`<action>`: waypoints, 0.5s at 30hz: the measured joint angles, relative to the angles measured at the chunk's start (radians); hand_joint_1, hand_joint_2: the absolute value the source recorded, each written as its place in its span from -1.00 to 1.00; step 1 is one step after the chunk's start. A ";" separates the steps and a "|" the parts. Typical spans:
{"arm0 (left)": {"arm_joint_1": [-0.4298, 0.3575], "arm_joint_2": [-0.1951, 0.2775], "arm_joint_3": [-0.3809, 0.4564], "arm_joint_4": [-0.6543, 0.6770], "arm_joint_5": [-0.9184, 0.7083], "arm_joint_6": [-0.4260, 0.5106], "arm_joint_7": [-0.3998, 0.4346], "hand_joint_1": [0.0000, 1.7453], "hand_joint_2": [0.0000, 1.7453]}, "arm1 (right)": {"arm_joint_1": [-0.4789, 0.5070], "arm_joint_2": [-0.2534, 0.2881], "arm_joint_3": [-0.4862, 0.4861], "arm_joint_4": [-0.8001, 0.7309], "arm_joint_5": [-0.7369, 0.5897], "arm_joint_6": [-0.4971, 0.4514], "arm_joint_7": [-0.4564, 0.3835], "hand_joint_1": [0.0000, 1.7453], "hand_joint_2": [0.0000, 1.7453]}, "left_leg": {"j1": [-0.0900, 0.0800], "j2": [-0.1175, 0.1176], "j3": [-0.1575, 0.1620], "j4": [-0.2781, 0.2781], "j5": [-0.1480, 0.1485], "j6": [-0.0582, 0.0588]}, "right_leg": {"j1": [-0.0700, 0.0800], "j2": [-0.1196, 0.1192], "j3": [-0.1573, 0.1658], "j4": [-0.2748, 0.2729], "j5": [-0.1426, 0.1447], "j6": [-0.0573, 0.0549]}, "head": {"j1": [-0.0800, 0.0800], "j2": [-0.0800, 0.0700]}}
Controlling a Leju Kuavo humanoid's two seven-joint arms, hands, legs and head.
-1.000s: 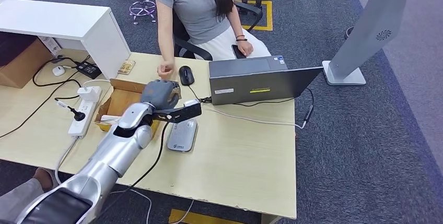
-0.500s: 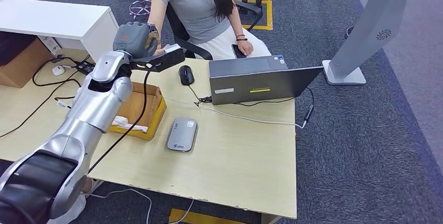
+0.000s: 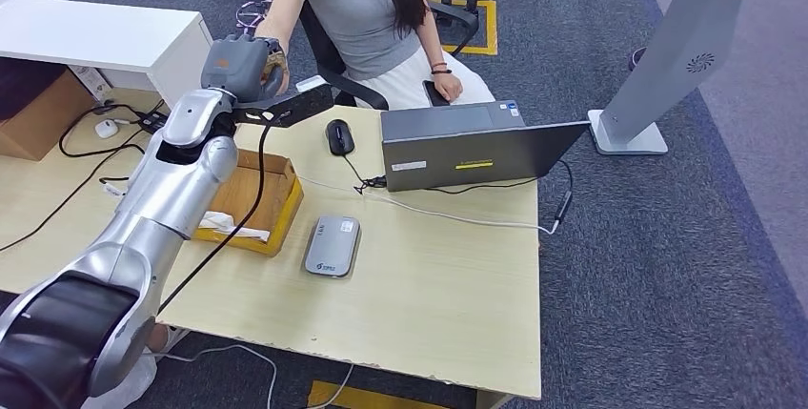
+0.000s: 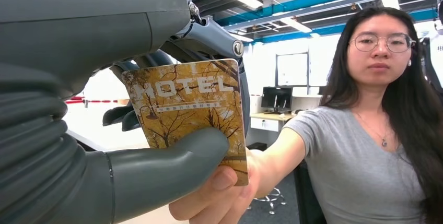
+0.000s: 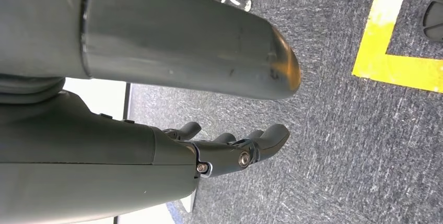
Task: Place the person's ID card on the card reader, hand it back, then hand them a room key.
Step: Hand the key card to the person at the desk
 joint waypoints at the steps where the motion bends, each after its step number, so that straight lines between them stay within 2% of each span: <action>1: 0.000 0.000 0.000 0.000 0.000 0.000 0.000 1.00 1.00 | 0.000 0.000 0.000 0.000 0.000 0.000 0.000 -1.00 -1.00 | 0.000 0.000 0.000 0.000 0.000 0.000 | 0.000 0.000 0.000 0.000 0.000 0.000 | 0.000 0.000; 15: 0.000 0.004 0.000 0.000 0.000 0.000 0.000 1.00 1.00 | 0.000 0.000 0.000 0.000 0.000 0.000 0.000 -1.00 -1.00 | 0.000 0.000 -0.001 0.000 0.000 0.000 | 0.000 0.000 -0.001 0.000 0.000 0.000 | 0.000 0.000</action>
